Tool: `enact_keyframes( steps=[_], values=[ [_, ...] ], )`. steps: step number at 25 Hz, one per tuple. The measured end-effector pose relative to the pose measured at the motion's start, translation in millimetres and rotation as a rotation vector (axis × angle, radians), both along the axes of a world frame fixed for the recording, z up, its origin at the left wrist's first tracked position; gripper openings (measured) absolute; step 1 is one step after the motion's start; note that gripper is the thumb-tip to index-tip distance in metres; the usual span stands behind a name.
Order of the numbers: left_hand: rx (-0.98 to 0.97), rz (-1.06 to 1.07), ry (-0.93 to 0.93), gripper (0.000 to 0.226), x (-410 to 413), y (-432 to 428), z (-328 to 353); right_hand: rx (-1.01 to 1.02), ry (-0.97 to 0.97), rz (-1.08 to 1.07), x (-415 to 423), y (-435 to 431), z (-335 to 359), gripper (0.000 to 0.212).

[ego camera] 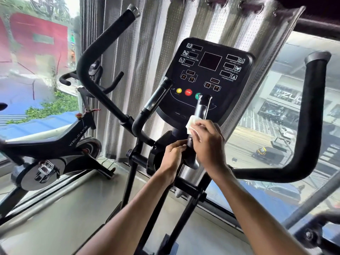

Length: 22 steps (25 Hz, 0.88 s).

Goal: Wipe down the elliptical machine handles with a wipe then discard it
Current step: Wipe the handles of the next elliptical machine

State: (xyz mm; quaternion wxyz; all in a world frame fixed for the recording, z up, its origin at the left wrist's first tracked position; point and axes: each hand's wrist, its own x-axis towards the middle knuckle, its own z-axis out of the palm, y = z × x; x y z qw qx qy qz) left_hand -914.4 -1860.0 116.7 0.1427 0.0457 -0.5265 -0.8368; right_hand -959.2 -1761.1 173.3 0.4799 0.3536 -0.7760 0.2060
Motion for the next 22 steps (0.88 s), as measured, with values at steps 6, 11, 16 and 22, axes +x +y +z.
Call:
enact_keyframes(
  steps=[6,11,16,22],
  values=[
    [-0.173,0.052,-0.006,0.023,-13.1,-16.0,26.1,-0.72,-0.808,0.104,-16.7,11.3,-30.1,0.014],
    [-0.368,0.076,-0.003,0.021,-28.8,-24.7,69.7,-0.696,-0.683,0.141,2.3,11.3,-31.6,0.023],
    [-0.408,0.089,-0.085,0.022,-36.3,-23.5,88.5,-0.602,-0.295,0.043,23.0,-20.3,-40.0,0.005],
    [-0.445,0.005,-0.125,0.02,-30.4,-22.2,98.6,-0.62,-0.172,-0.021,27.7,-25.4,-69.9,0.007]
  ],
)
